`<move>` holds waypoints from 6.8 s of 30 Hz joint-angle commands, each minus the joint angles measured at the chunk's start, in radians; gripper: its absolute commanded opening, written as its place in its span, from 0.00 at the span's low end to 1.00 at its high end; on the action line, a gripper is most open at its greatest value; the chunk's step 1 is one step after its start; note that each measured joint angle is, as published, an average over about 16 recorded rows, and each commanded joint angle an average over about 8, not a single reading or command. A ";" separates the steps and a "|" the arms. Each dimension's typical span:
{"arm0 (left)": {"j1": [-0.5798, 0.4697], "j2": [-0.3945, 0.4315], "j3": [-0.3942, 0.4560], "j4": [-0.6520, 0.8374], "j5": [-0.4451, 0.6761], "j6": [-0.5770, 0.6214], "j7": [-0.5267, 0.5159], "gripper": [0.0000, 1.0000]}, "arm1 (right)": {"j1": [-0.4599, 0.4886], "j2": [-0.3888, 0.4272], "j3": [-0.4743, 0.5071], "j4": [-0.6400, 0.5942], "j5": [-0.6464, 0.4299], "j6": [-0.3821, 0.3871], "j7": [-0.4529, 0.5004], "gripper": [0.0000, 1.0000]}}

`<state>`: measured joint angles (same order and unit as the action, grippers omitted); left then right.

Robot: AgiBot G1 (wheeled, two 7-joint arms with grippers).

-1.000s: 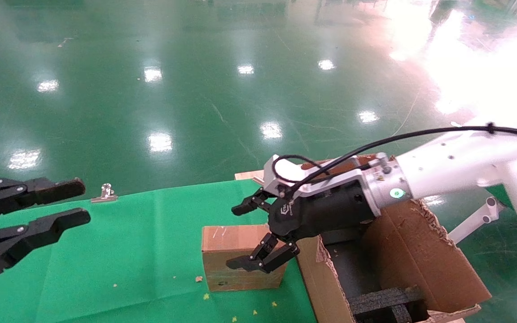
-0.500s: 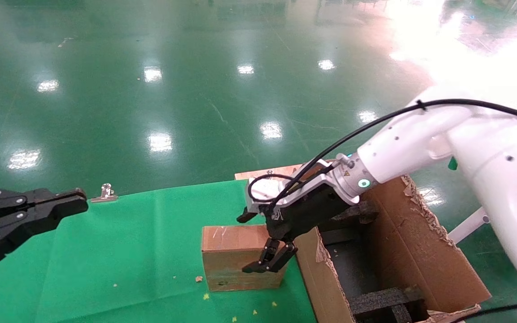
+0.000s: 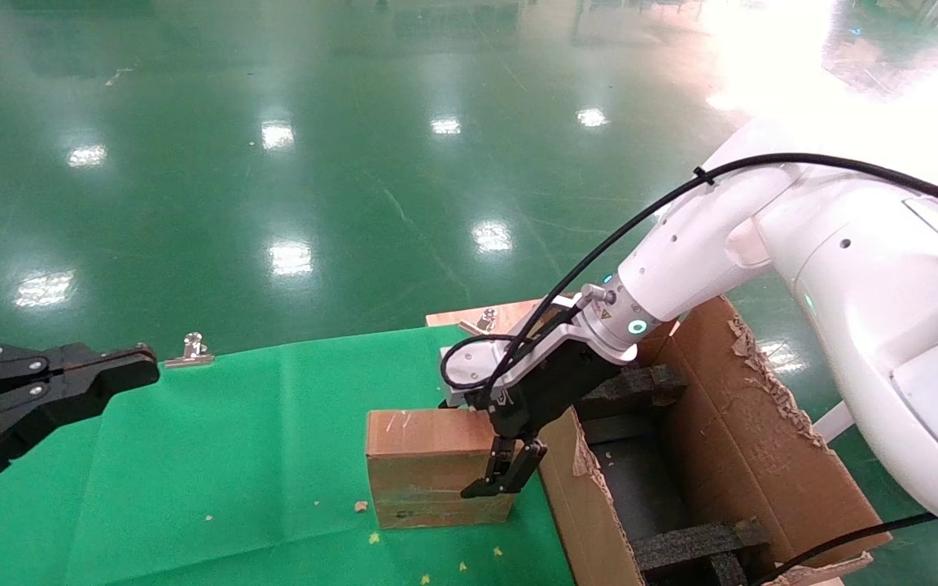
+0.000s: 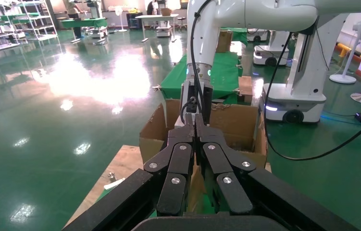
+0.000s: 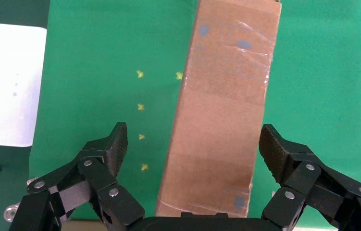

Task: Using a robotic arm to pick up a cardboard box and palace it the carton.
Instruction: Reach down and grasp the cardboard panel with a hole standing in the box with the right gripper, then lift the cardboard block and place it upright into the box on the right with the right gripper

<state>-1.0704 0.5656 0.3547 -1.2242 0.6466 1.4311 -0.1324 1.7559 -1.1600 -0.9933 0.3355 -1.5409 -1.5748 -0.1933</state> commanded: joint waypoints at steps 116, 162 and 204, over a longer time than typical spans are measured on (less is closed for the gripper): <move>0.000 0.000 0.000 0.000 0.000 0.000 0.000 1.00 | 0.375 0.828 -0.541 0.226 0.520 0.042 0.092 0.00; 0.001 0.000 0.000 0.001 0.000 -0.001 0.000 1.00 | 0.189 0.936 -0.690 0.623 0.354 0.678 1.150 0.00; 0.001 0.000 0.000 0.001 0.000 -0.001 0.000 1.00 | 0.033 0.749 -0.831 0.736 0.036 0.928 1.590 0.00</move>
<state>-1.0698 0.5651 0.3547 -1.2236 0.6462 1.4303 -0.1322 1.7883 -0.4112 -1.8233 1.0701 -1.5027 -0.6465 1.3931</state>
